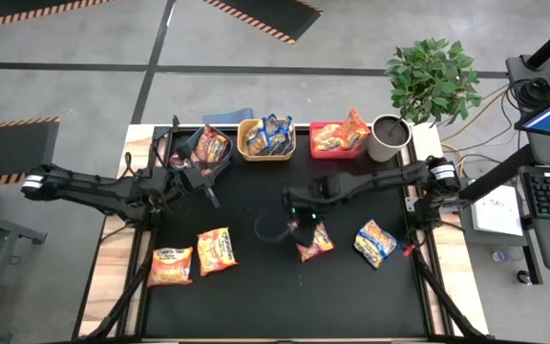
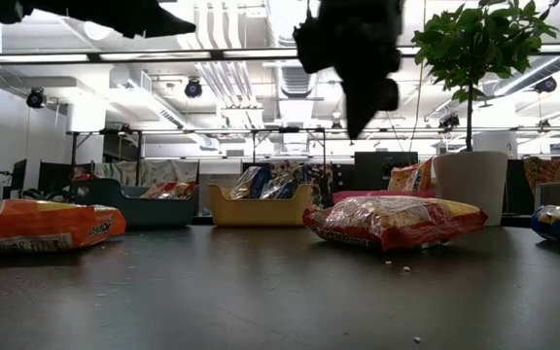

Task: Sort Maruchan noodles
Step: Put the red noodle pack into the blue bin

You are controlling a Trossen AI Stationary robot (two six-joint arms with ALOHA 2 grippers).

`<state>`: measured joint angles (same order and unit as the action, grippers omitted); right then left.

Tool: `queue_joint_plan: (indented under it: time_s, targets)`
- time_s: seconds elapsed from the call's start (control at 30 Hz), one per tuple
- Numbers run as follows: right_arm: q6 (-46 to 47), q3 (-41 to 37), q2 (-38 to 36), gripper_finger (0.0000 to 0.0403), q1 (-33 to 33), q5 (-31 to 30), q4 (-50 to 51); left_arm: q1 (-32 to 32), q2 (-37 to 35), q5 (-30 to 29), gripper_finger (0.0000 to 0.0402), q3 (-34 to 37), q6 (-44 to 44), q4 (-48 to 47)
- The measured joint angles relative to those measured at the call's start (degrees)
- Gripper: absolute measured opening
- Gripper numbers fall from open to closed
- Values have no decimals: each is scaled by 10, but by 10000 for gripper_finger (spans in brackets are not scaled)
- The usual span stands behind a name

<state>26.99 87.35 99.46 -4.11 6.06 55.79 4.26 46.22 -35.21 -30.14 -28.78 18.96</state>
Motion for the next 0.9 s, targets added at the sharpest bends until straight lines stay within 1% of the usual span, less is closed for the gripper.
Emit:
queue_joint_plan:
  time_s: [0.07,0.13,0.27,0.4,0.53,0.67,0.73,0.8,0.9]
  targets:
    - [-1,-18,0,22,-19,0,0,4,4,1,0,-5,6,-1]
    - [3,-38,0,12,-34,2,1,10,10,2,0,-10,8,0]
    - [15,-73,0,9,-53,1,4,21,19,2,0,-17,10,-1]
    - [-16,-111,0,9,-70,0,-9,30,24,2,0,-23,10,-1]
    - [-24,-156,1,9,-68,-5,-94,35,25,2,0,-28,10,-2]
    - [-53,-174,1,9,-47,-88,-279,36,25,2,0,-29,10,-1]
    - [-87,-171,-2,9,-31,-93,-352,36,25,2,0,-29,10,-1]
    - [-123,-165,-8,9,-18,-93,-370,36,25,2,0,-29,19,-8]
    - [-176,-163,-15,9,-1,-93,-369,36,25,2,0,-28,49,-35]
